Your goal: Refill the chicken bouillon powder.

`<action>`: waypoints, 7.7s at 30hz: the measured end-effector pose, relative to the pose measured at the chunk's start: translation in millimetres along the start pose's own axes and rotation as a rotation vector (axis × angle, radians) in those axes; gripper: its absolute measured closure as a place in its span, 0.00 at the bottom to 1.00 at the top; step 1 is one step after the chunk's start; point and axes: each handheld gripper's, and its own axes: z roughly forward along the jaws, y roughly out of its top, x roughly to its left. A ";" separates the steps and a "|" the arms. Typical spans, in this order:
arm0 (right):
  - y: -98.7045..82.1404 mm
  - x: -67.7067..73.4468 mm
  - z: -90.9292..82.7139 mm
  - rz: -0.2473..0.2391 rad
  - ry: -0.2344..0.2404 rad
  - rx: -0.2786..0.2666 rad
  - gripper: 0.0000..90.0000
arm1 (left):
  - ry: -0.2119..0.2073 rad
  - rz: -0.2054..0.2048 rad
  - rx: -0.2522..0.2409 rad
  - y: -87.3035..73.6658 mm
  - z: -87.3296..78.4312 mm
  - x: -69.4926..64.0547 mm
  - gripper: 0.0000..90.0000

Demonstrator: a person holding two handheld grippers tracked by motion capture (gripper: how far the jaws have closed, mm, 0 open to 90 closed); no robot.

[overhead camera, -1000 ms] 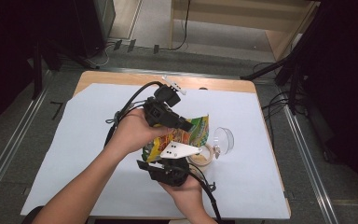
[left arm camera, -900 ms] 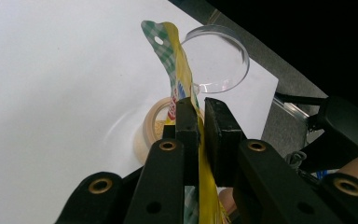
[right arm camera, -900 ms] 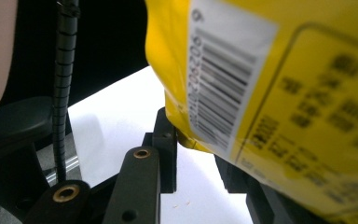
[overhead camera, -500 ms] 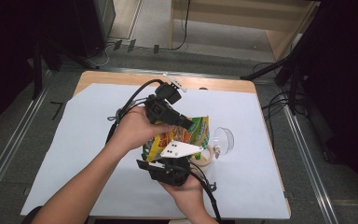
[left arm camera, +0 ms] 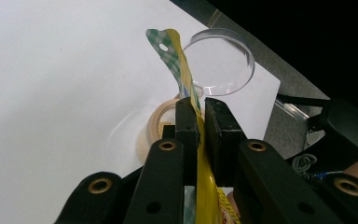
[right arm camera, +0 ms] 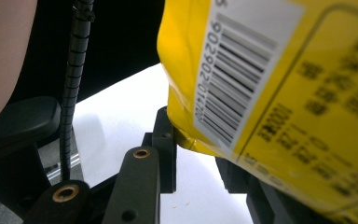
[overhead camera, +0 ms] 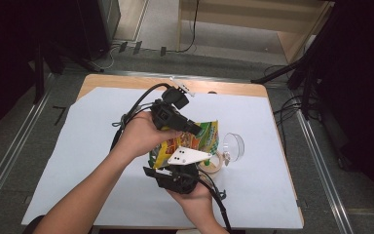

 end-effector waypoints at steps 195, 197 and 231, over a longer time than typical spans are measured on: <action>0.4 -8.2 -3.1 0.057 -0.003 -0.021 0.79 | -0.043 -0.040 0.038 12.7 10.9 9.7 0.94; 0.5 -8.3 -3.2 0.057 -0.003 -0.021 0.79 | -0.041 -0.038 0.040 12.7 11.0 9.6 0.94; 0.8 -7.0 -3.2 0.053 -0.002 -0.021 0.79 | -0.037 -0.032 0.036 12.1 10.5 8.7 0.94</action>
